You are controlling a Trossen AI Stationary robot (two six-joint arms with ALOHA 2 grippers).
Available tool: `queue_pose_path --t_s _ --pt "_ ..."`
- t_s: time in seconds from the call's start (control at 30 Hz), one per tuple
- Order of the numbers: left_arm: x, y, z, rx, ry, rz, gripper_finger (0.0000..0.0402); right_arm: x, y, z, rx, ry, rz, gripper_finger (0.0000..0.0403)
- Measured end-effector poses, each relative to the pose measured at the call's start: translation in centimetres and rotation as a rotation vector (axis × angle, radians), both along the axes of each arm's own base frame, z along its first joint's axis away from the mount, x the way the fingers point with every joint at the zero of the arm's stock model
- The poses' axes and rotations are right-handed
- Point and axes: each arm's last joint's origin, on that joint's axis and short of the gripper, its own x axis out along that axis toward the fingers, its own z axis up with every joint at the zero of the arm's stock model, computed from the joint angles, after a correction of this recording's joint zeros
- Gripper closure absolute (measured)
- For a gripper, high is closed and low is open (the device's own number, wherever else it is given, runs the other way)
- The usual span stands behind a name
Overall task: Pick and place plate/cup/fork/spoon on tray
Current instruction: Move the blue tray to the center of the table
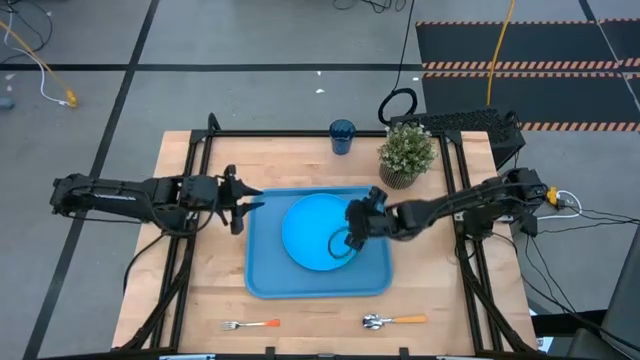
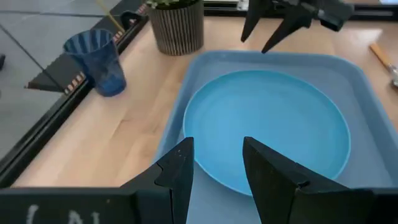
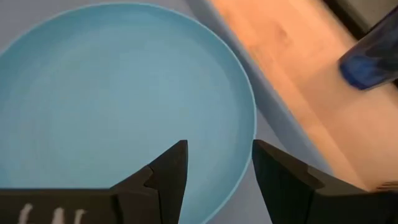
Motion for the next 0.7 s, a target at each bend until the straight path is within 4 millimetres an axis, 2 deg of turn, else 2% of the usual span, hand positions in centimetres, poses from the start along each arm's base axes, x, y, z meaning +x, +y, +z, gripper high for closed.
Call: queue_pose_path --t_s 0.23,0.47,0.7 --pt "-0.5 1.0 -1.1 -0.117 0.093 0.145 0.0259 -0.1 -3.5 -0.1 0.092 0.083 0.022 0.0232" --pt "-0.2 2.4 -2.3 -0.200 0.174 0.299 0.0259 -0.9 -6.6 0.6 0.043 0.247 0.015 0.0232" --pt "1.8 3.0 -4.4 -0.213 0.315 0.241 0.0259 -2.3 -8.3 -0.2 0.124 0.415 0.157 0.0232"
